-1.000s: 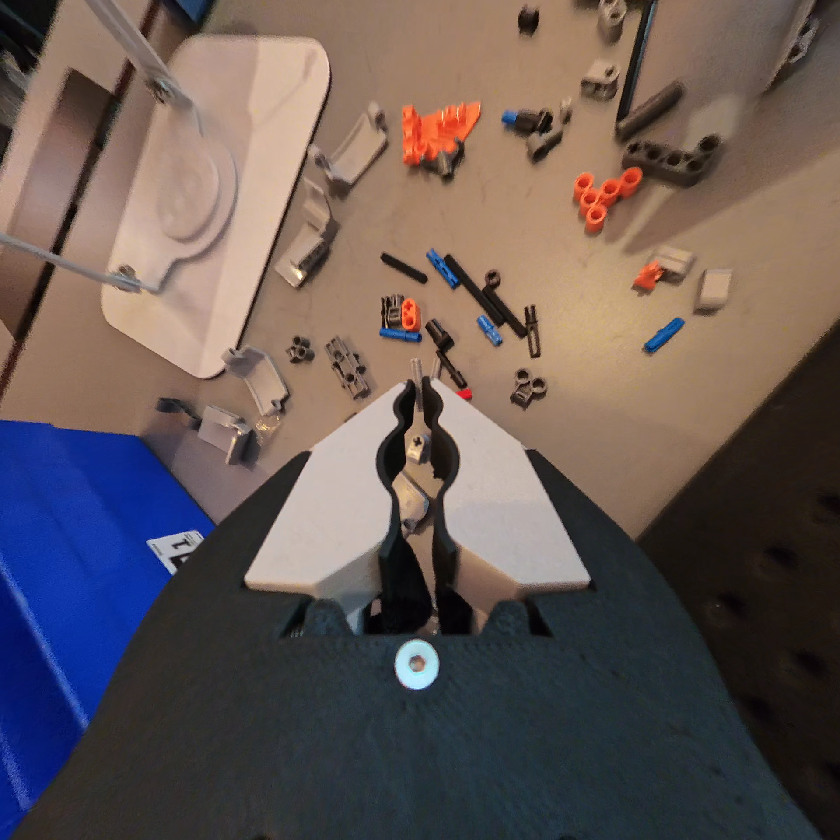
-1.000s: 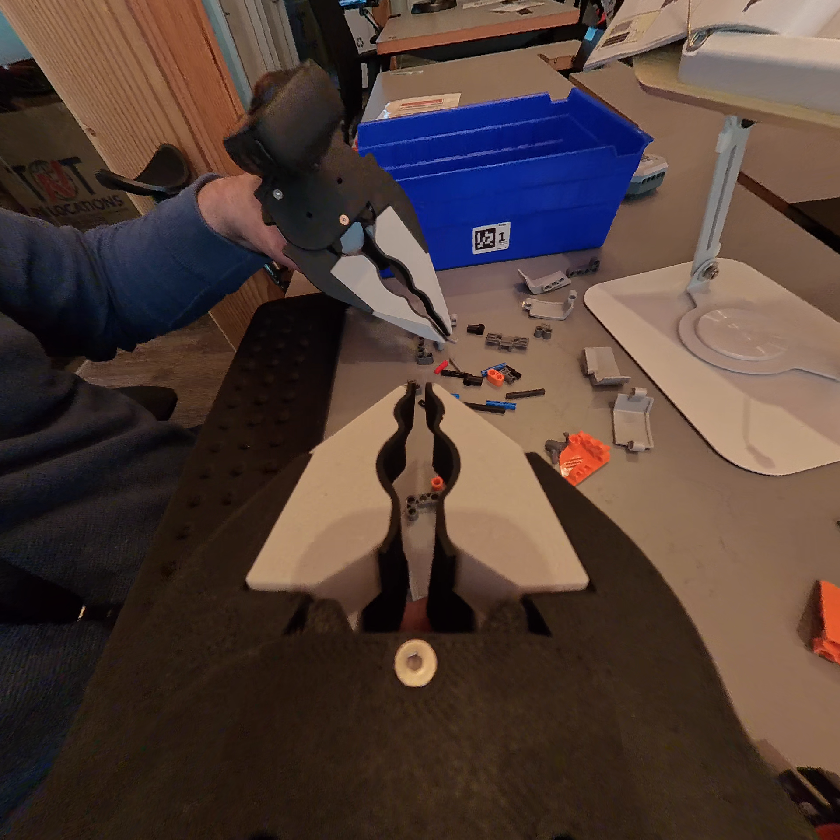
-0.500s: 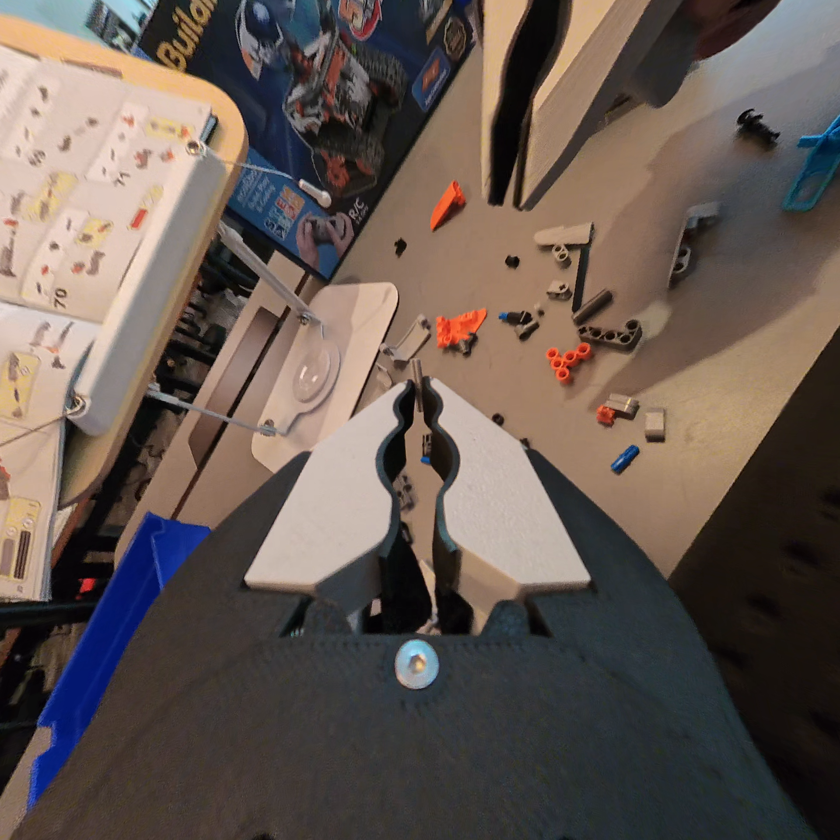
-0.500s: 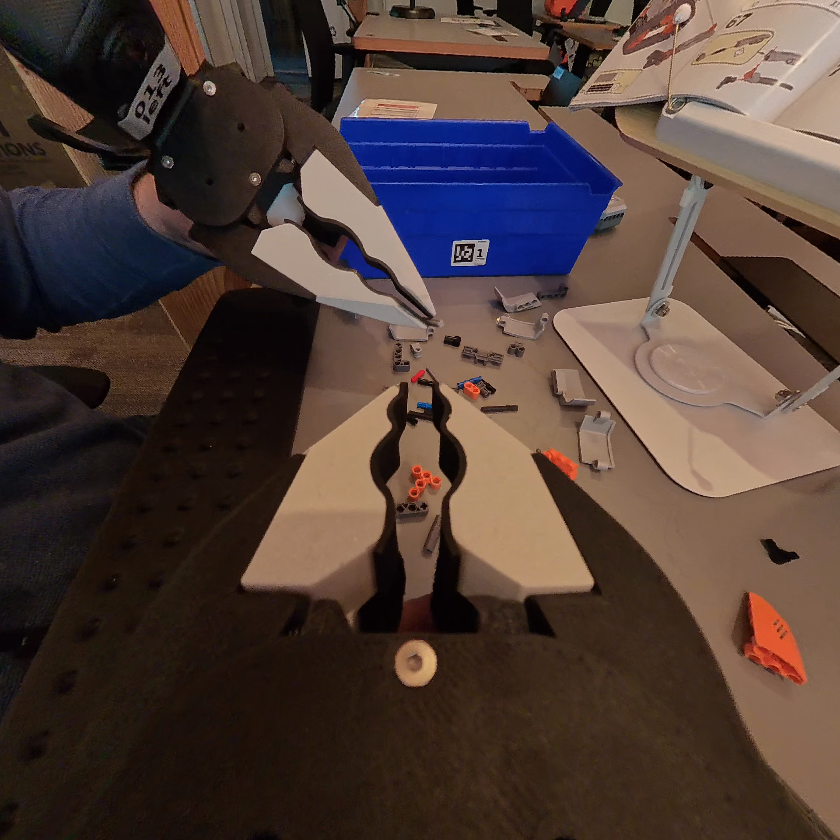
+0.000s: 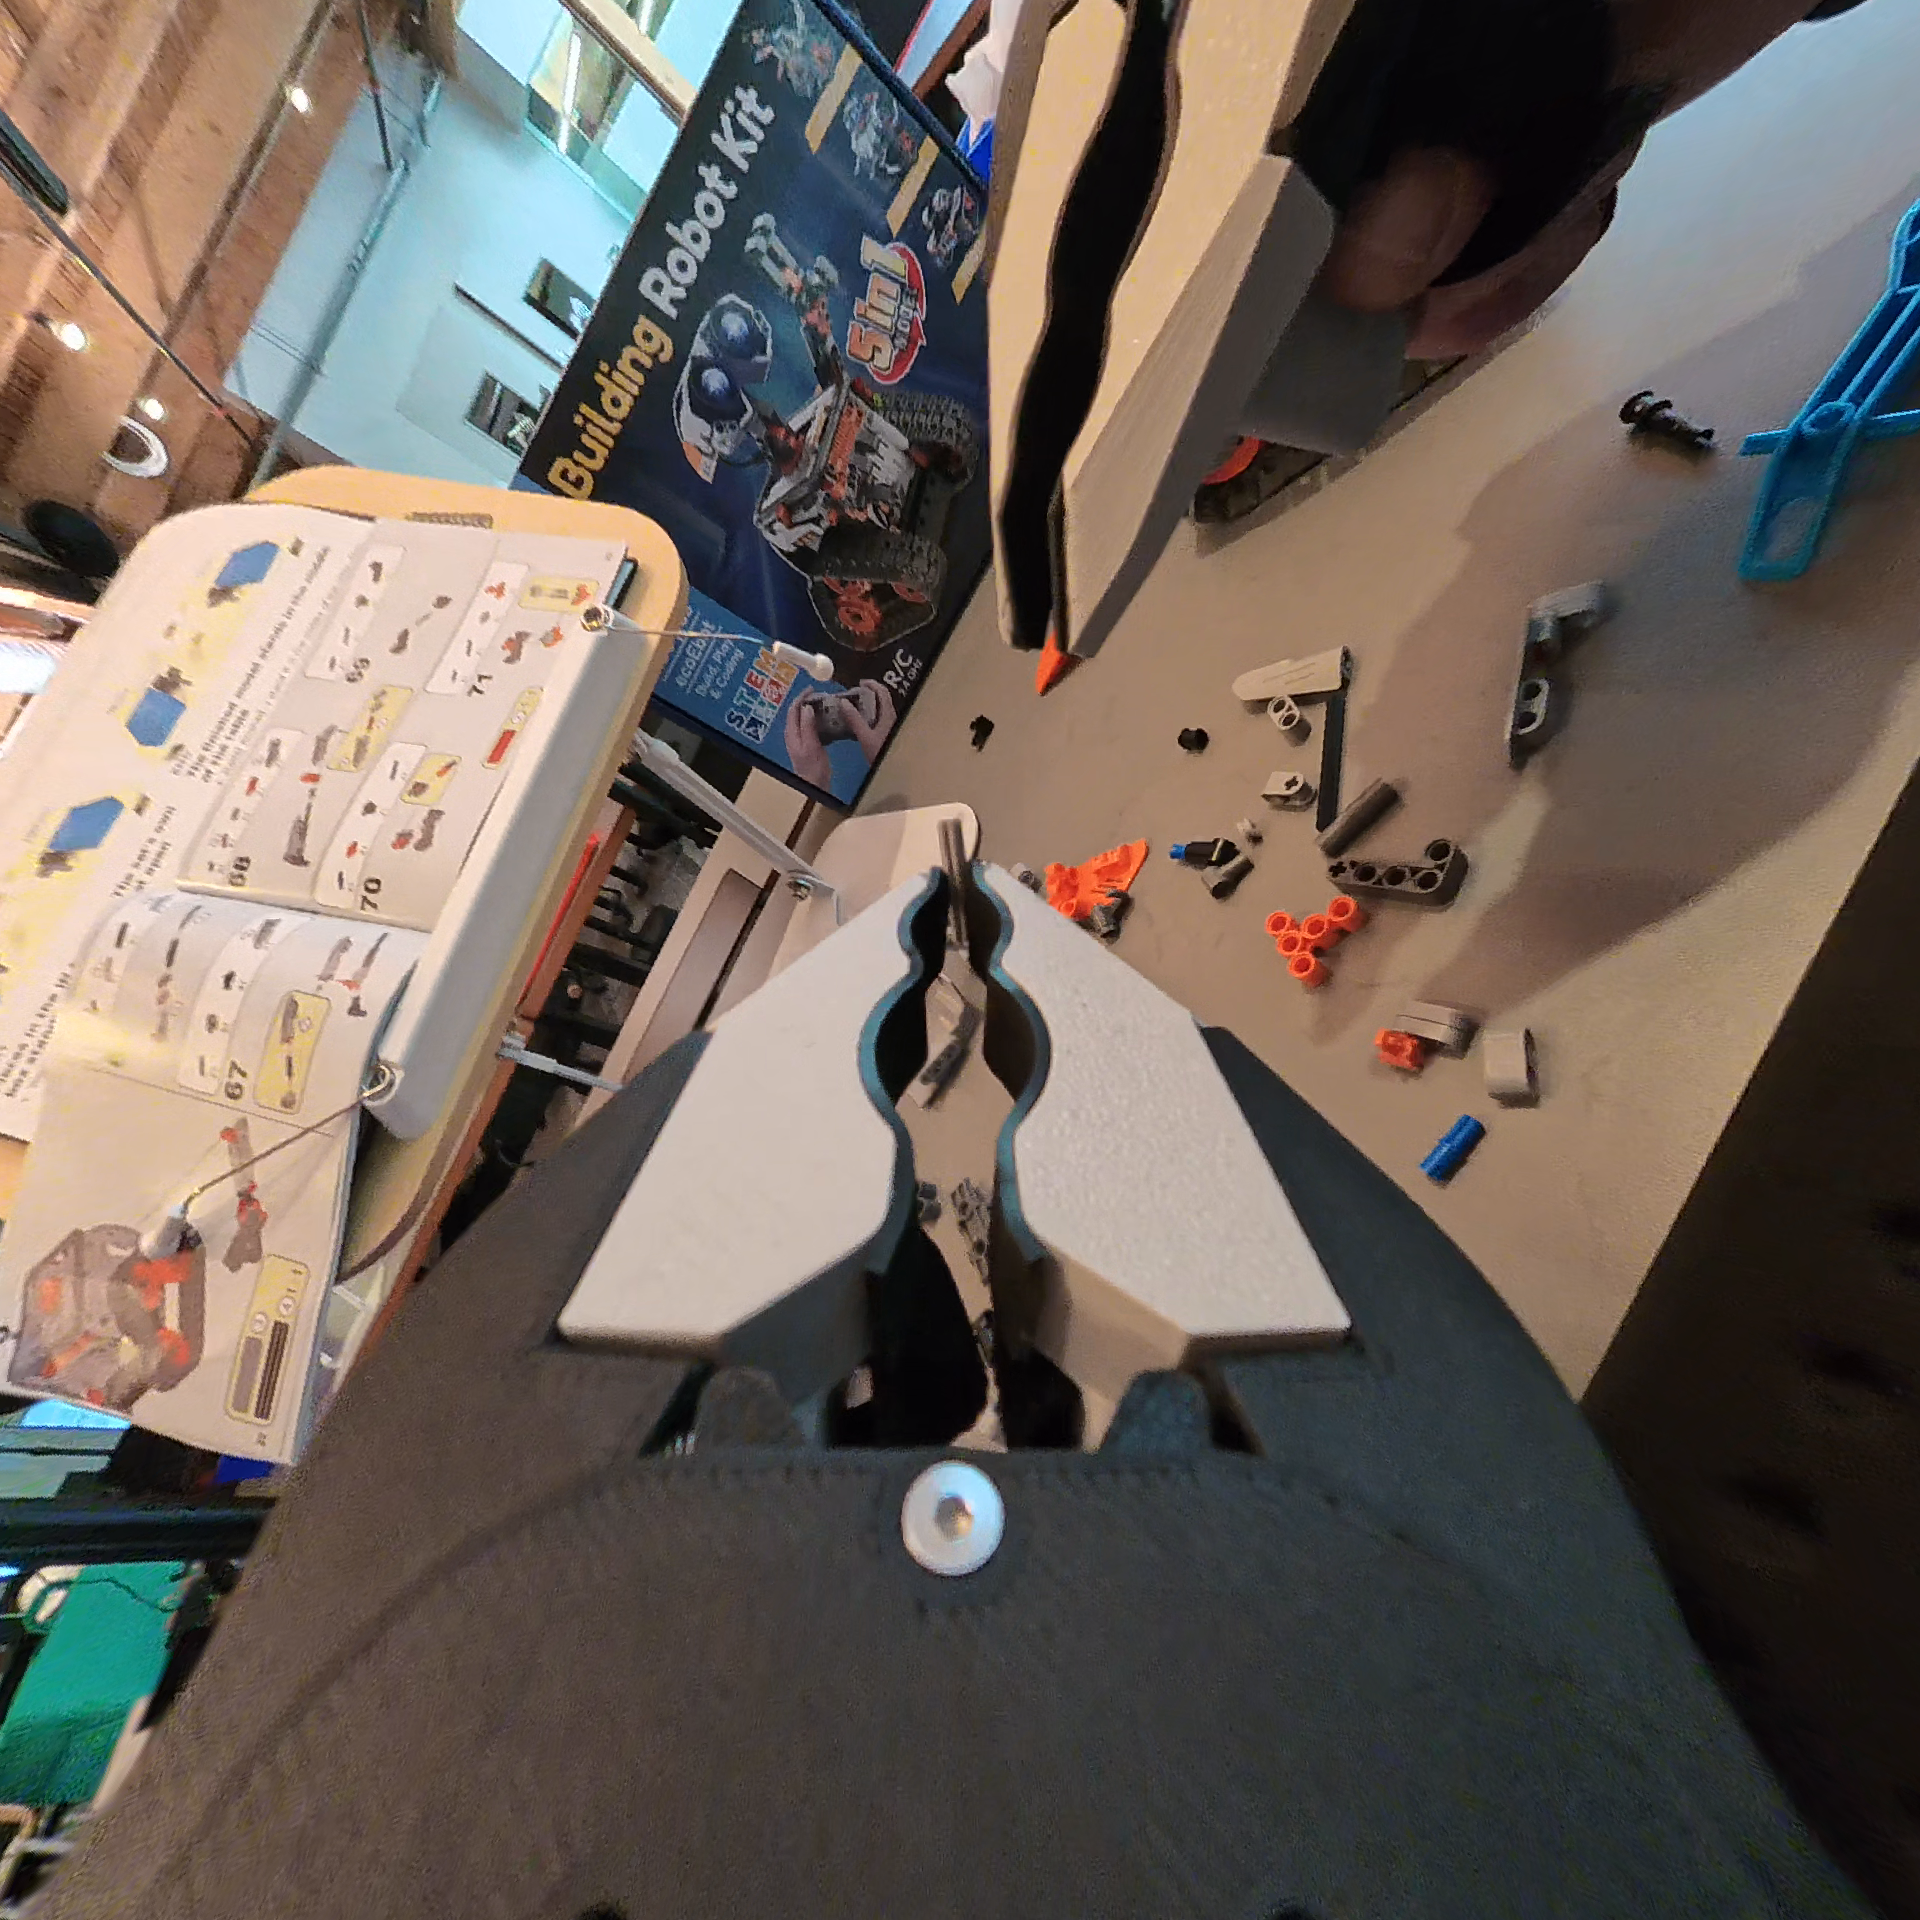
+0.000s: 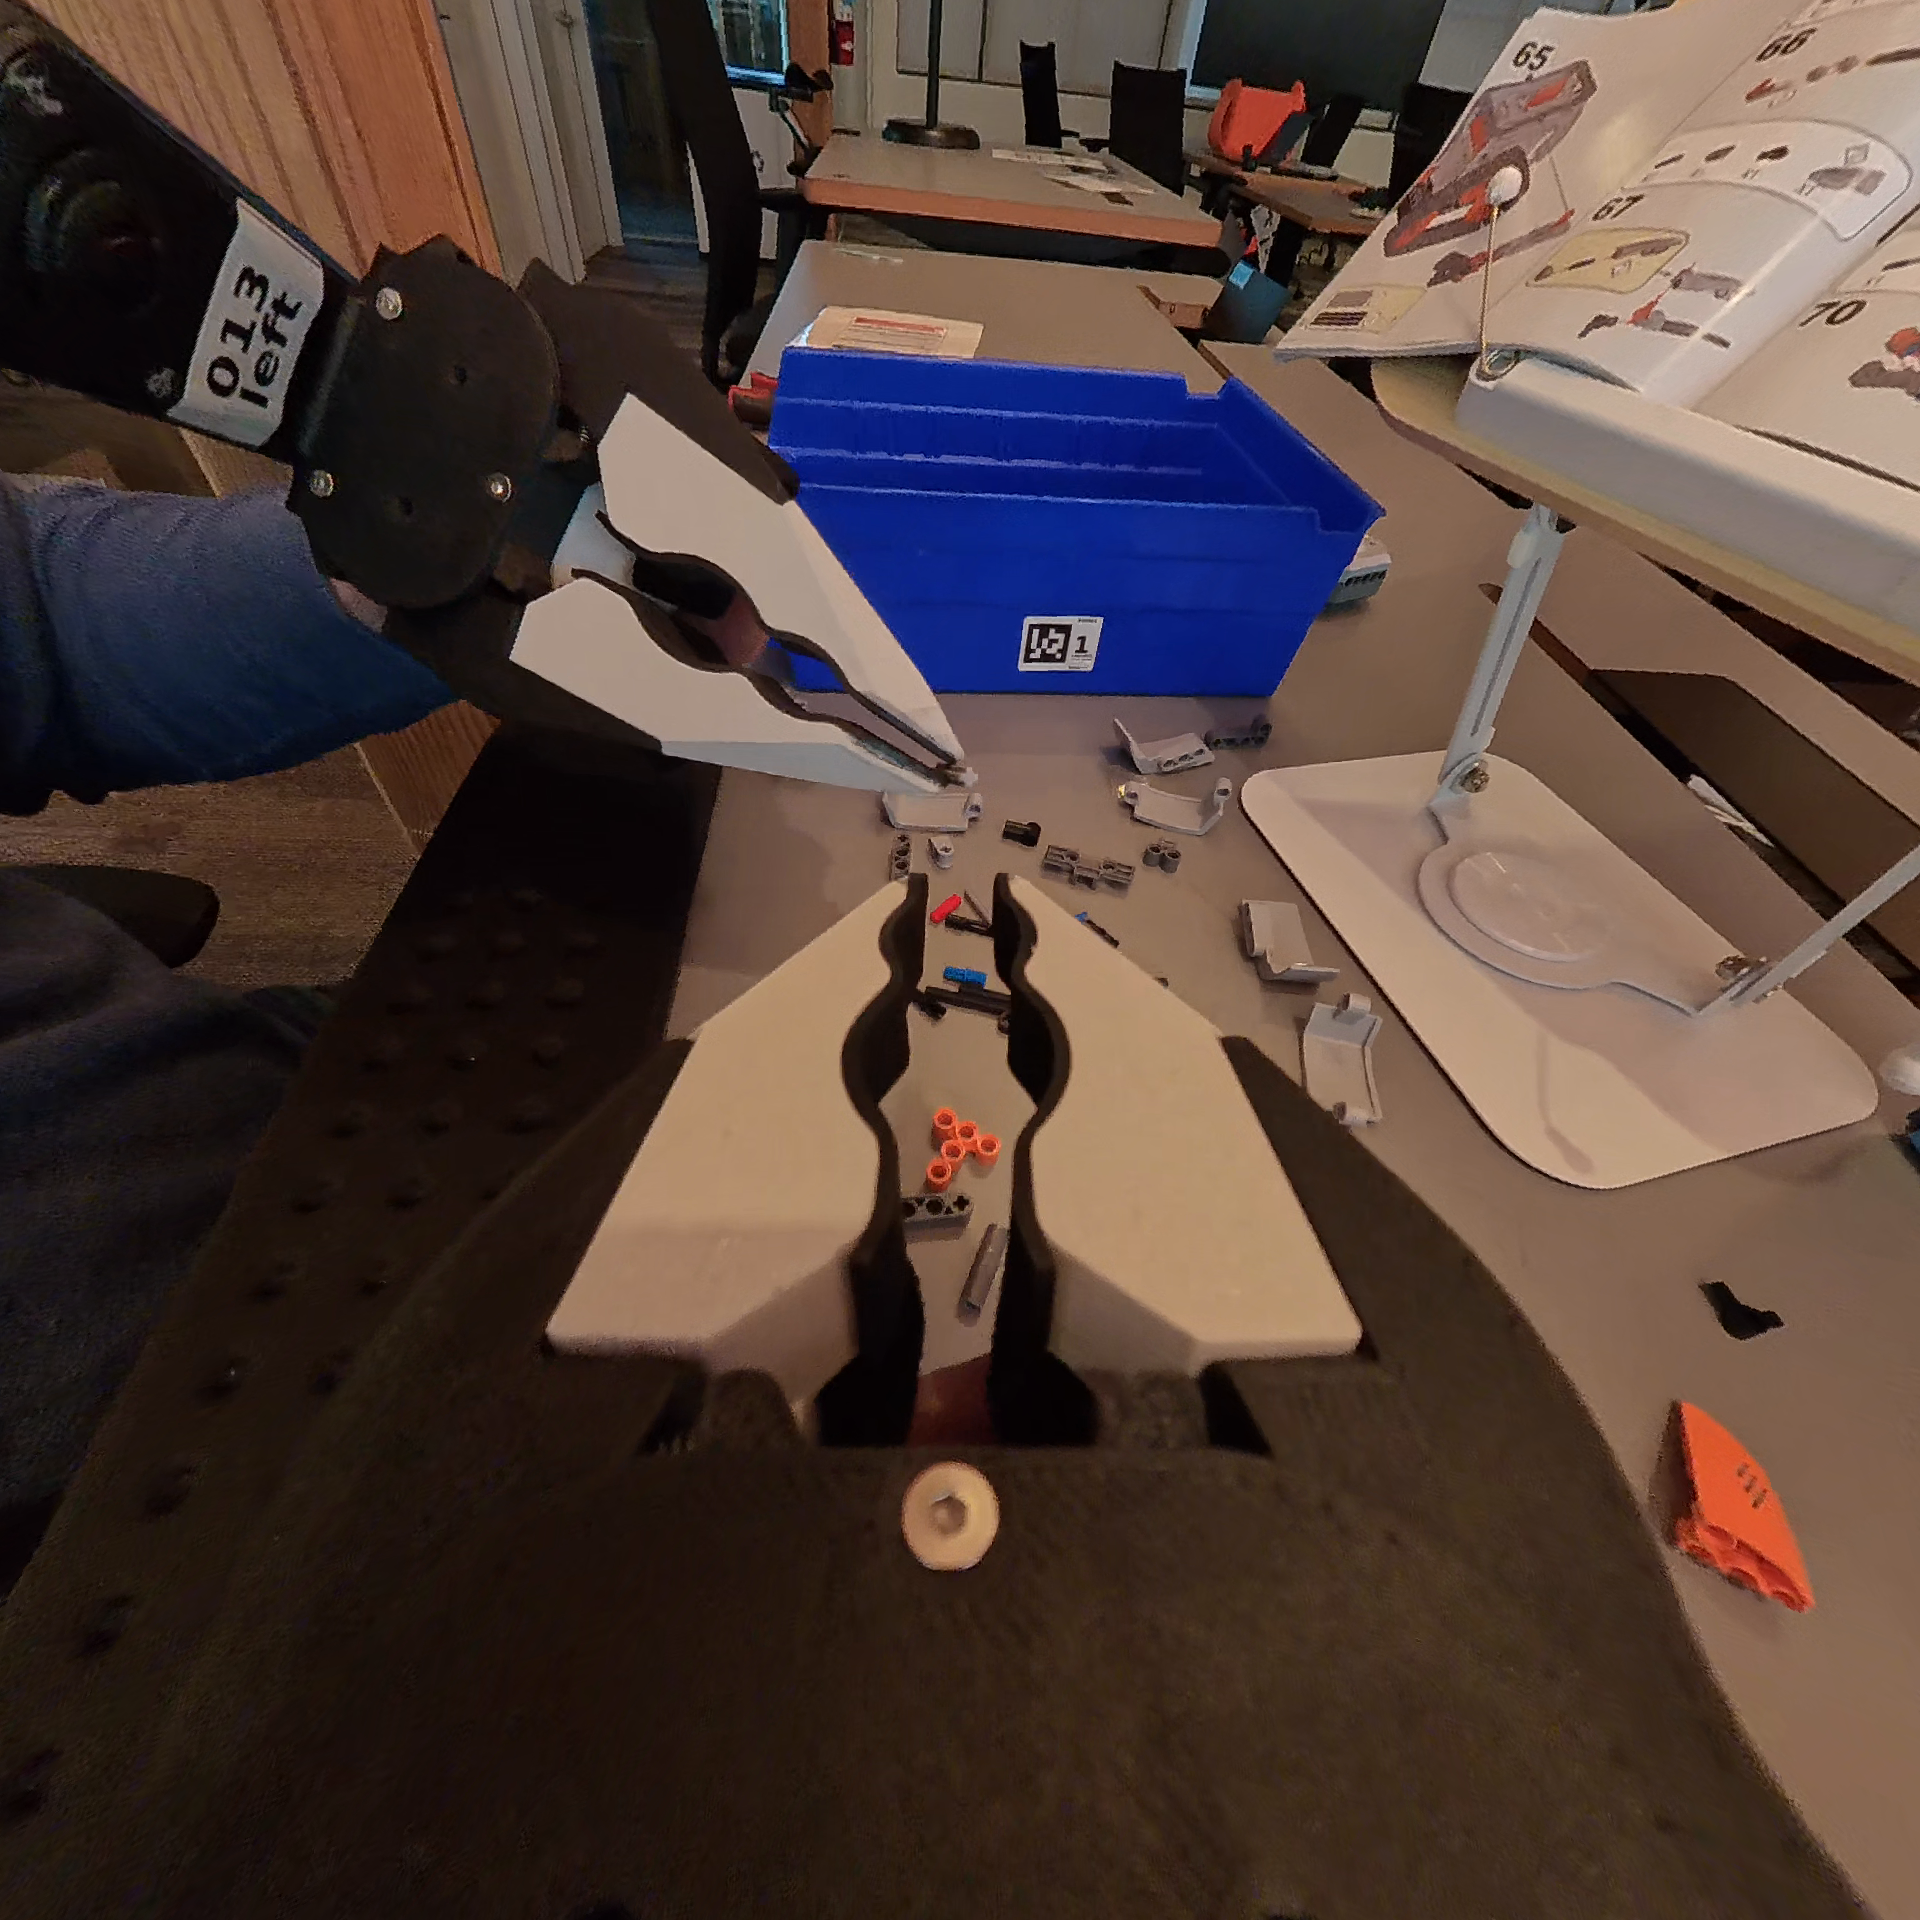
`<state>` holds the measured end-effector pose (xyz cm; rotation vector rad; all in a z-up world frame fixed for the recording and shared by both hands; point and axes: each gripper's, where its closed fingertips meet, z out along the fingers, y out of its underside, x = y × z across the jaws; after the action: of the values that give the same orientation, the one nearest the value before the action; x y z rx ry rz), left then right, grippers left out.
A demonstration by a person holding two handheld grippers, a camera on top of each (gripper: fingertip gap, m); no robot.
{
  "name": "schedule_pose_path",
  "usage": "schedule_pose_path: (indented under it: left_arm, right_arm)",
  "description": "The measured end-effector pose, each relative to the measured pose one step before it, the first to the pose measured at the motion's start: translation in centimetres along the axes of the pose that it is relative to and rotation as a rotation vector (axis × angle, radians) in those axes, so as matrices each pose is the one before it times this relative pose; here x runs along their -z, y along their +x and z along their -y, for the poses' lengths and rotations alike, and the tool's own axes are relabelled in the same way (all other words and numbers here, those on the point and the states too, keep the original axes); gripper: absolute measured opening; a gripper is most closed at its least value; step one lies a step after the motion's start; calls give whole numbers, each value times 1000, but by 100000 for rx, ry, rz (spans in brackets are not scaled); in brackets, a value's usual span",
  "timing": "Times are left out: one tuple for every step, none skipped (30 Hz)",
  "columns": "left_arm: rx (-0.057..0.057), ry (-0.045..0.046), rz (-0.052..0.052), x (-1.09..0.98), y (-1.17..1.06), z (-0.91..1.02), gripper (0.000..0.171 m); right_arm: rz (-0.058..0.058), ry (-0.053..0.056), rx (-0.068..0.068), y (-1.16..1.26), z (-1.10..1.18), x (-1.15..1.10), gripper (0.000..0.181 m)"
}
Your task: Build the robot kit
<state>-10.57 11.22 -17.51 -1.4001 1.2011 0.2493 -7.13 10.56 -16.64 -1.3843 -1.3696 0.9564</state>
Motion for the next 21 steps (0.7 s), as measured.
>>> schedule_pose_path:
  left_arm:
    - [-1783,1581,1371,104,-66,308,1]
    - [-2380,2464,891,138,68,478,1]
    - [-2032,988,432,56,125,321,1]
    - [-2244,498,1102,11,20,269,1]
    - [-2861,1538,1051,61,62,409,1]
    - [-1991,1225,-506,21,250,362,1]
    - [-603,-1266,-811,-130,201,-26,1]
    - [-1979,-72,698,-41,20,76,1]
    - [-2627,1232,713,46,51,271,1]
    - [-1433,192,-750,-5,223,146,1]
    - [-1146,125,-235,-24,142,161,1]
    - [-1962,1389,764,59,42,371,1]
    - [-1593,1418,-449,47,206,398,1]
    - [-516,516,-881,-22,213,255,1]
    - [-181,-81,339,-44,-30,96,1]
    - [-375,171,468,-1,-82,41,1]
    - [297,663,-124,71,-77,88,1]
    - [800,651,-371,80,-52,109,1]
    - [336,383,-61,50,-15,89,1]
    - [-569,50,148,27,10,70,1]
    - [-1224,-489,-267,14,71,-22,1]
  right_arm:
    - [345,557,14,-114,111,-25,10]
    - [594,757,70,-176,131,-39,10]
    - [433,807,-100,-147,130,-57,10]
    - [699,733,-779,-163,109,-69,11]
    - [1504,757,-1746,-223,105,-68,12]
    - [1988,1131,-2409,-246,128,-51,14]
    - [1647,1591,-2561,-176,186,-31,15]
    - [909,1277,-2155,-55,159,-15,14]
    - [537,663,-1597,-25,72,-12,13]
    - [549,-112,-1235,-32,-40,-39,13]
    - [468,-432,-878,-44,-109,-61,12]
    - [515,-33,-555,-86,-60,-69,11]
    - [677,-79,-418,-120,-55,-84,10]
    - [460,-404,-282,-108,-107,-93,8]
    - [183,213,-1,-94,22,-58,5]
    - [12,747,455,-114,131,13,2]
    - [-85,40,941,-89,78,29,2]
    - [24,-206,904,-77,57,49,2]
    - [-165,-76,884,-70,65,38,2]
    - [-326,-401,1288,-45,-21,12,1]
    - [-437,-745,1164,-7,-76,-15,2]
